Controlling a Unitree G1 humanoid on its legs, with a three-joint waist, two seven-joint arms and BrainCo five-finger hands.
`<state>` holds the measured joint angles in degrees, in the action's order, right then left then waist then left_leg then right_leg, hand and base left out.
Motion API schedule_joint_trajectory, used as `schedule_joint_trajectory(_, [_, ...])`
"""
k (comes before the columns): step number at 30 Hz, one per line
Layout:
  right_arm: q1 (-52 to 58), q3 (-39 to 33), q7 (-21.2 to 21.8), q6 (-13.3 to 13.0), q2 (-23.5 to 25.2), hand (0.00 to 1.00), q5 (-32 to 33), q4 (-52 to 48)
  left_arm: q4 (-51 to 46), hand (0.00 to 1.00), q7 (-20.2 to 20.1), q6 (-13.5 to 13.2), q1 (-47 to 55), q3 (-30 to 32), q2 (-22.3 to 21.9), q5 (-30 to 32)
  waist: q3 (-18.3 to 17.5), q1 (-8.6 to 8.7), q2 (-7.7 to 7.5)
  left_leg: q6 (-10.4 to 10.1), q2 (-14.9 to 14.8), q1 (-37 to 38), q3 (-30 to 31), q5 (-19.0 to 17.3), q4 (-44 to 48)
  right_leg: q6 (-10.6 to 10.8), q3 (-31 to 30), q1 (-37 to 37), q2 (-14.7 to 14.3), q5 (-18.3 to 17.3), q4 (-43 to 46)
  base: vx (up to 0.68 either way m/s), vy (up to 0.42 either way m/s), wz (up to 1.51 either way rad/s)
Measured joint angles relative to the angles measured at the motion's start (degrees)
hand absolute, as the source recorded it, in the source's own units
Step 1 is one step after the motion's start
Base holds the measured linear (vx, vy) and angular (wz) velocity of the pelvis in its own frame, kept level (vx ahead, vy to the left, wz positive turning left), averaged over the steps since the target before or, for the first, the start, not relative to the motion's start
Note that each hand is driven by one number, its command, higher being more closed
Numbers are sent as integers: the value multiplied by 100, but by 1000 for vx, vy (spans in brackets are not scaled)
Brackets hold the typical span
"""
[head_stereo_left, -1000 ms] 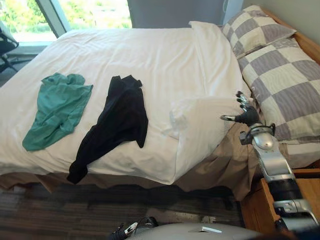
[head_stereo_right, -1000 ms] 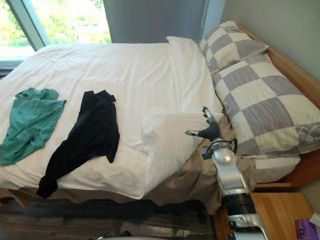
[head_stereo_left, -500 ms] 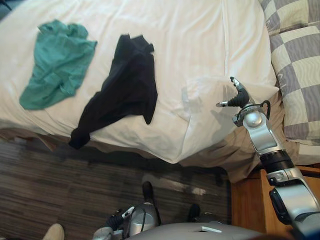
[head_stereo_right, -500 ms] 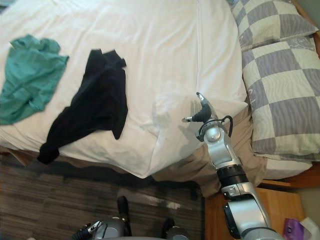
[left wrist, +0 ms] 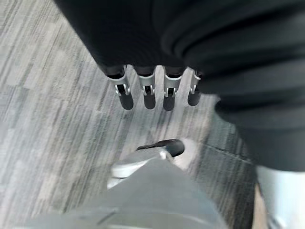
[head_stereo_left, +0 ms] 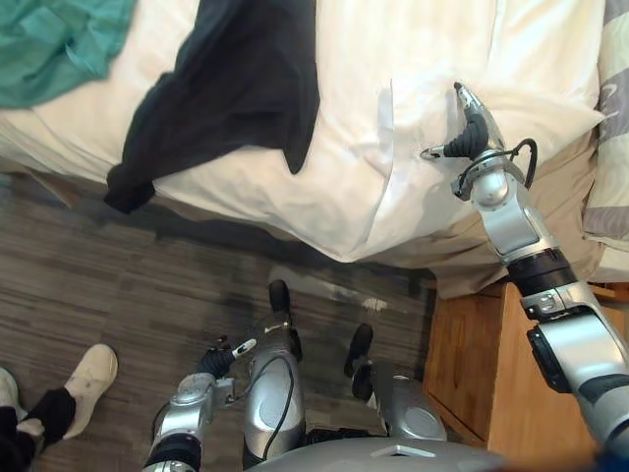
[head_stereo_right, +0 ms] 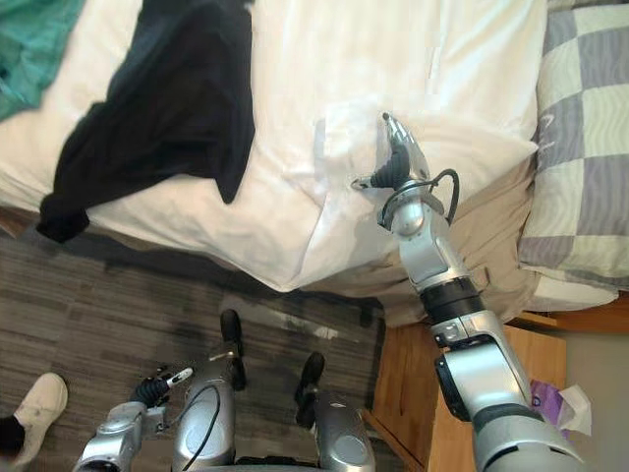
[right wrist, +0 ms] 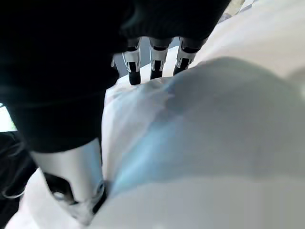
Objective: Tidy the bed and pick cloth on bed and put in laundry
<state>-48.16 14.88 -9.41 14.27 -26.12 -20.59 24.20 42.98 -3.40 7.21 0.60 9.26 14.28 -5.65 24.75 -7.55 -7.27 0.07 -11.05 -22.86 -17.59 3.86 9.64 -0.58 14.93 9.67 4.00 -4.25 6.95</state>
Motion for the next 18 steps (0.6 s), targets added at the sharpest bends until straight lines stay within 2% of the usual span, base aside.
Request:
schedule_joint_trajectory(2, [-280, 101, 26, 65, 0, 0, -49, 224, 10, 0, -11, -5, -108, -7, -5, -70, 88, -5, 51, 11, -66, -200, 79, 37, 72, -8, 10, 191, -53, -17, 90, -71, -8, 4])
schedule_joint_trajectory(3, [-370, 145, 47, 107, -4, 100, -104, 319, 19, 0, -19, -8, -158, -8, 2, -132, 107, -9, 61, 11, -79, -279, 93, 69, 72, -5, 15, 279, -76, -54, 138, -63, 3, 2])
schedule_joint_trajectory(7, [-657, 263, 368, 339, -179, 100, -218, 714, 116, 0, -63, -71, -410, -39, -28, -394, 145, -126, 108, 16, -82, -484, 141, 176, 7, -18, 40, 553, -82, -82, 267, -8, 2, 2])
schedule_joint_trajectory(10, [-855, 260, 418, 454, -242, 100, -218, 934, 117, 0, -127, -152, -431, -55, -15, -453, 145, -130, 109, -8, -33, -497, 143, 284, -164, -18, 58, 657, -49, -107, 321, 31, 17, 5])
schedule_joint_trajectory(14, [-1011, 221, 338, 394, -420, 100, 32, 1034, 171, 0, -128, -164, -474, -257, -26, -489, 145, -133, 109, -11, 12, -496, 100, 389, -378, -7, 52, 795, 9, -138, 391, 41, 15, 0])
schedule_joint_trajectory(18, [-832, -6, 141, 157, -414, 100, 478, 963, 113, 0, -127, -161, -491, -260, -106, -508, 145, -130, 110, 32, 65, -330, 23, 446, -472, -6, -14, 726, 31, -138, 390, 67, -14, -7])
